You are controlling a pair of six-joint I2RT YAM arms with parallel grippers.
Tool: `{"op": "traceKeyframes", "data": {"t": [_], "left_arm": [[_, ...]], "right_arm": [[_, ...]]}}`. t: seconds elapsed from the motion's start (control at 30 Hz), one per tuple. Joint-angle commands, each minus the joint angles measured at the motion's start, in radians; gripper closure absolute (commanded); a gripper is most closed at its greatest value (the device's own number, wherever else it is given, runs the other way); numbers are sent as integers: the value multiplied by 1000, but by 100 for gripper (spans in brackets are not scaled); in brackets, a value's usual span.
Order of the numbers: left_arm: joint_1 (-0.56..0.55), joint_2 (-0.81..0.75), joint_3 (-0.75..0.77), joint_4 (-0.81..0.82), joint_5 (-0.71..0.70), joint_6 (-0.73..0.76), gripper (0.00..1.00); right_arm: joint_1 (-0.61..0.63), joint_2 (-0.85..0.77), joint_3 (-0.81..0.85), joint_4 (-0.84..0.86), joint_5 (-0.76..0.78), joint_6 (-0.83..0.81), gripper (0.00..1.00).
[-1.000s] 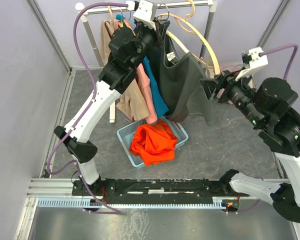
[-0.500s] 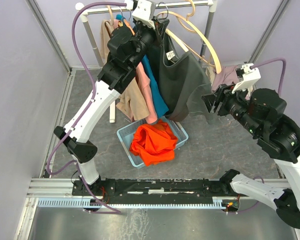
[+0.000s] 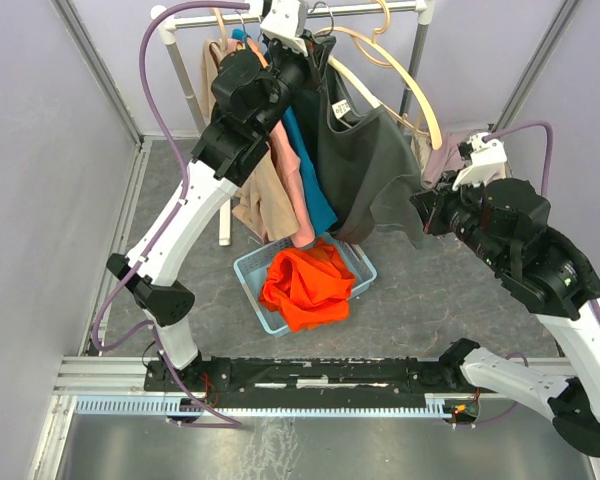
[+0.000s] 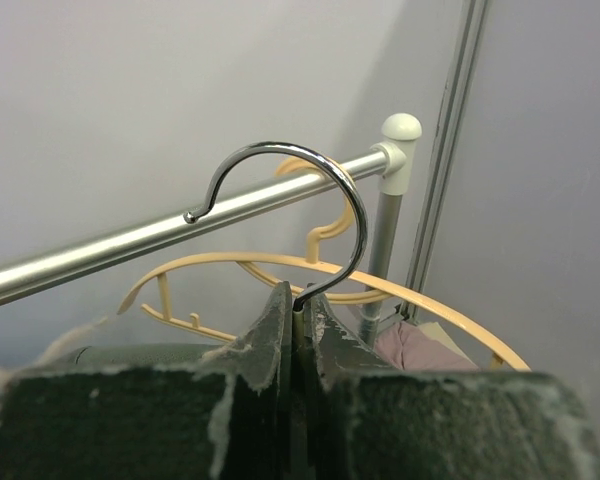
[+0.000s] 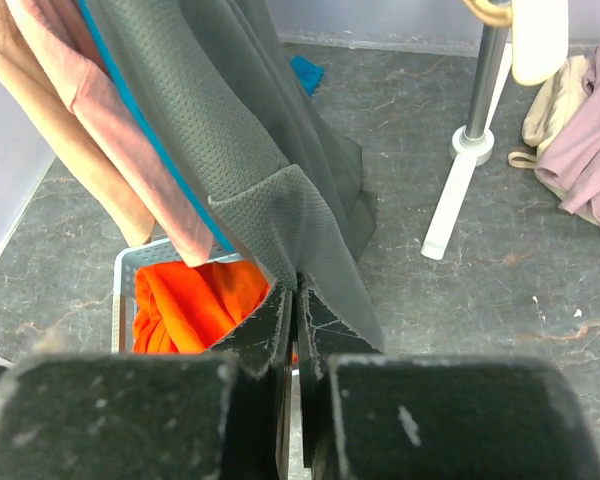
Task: Remove the t-shirt from the hanger
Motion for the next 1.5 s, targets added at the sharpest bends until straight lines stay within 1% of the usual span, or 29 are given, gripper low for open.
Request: {"op": "traceKeyframes", "data": {"t": [0.0, 0.1, 0.23, 0.4, 0.53, 0.57, 0.73, 0.87, 0.93, 1.13, 1.27, 1.33, 1.47], "left_arm": [[15, -30, 80, 66, -40, 0, 97], [23, -30, 98, 63, -48, -20, 97], [40, -26, 124, 55, -46, -74, 97], [46, -34, 127, 62, -47, -88, 97], [47, -26, 127, 72, -45, -93, 97], [47, -23, 126, 70, -41, -95, 97], [48, -34, 72, 93, -20, -119, 97], [47, -36, 62, 97, -21, -122, 97], [47, -36, 61, 94, -20, -122, 97], [47, -42, 59, 86, -14, -125, 97], [48, -50, 52, 80, -10, -130, 97], [48, -56, 46, 76, -8, -130, 97], [48, -65, 40, 75, -10, -126, 97]], "right_arm": [[2, -43, -32, 15, 48, 28, 96], [2, -71, -73, 7, 70, 50, 99], [1, -114, -151, 16, 87, 91, 99], [1, -134, -251, 31, 75, 129, 99], [1, -138, -260, 40, 65, 131, 99], [1, -132, -247, 40, 65, 121, 96], [1, -82, -138, 29, 28, 32, 58], [2, -72, -71, 50, 1, -9, 44], [2, -71, -54, 73, -11, -27, 42], [2, -33, 9, 97, -21, -71, 42], [1, 5, 44, 111, -6, -98, 46], [1, 21, 53, 123, -6, -104, 53], [1, 43, 64, 127, -3, -96, 79]]}}
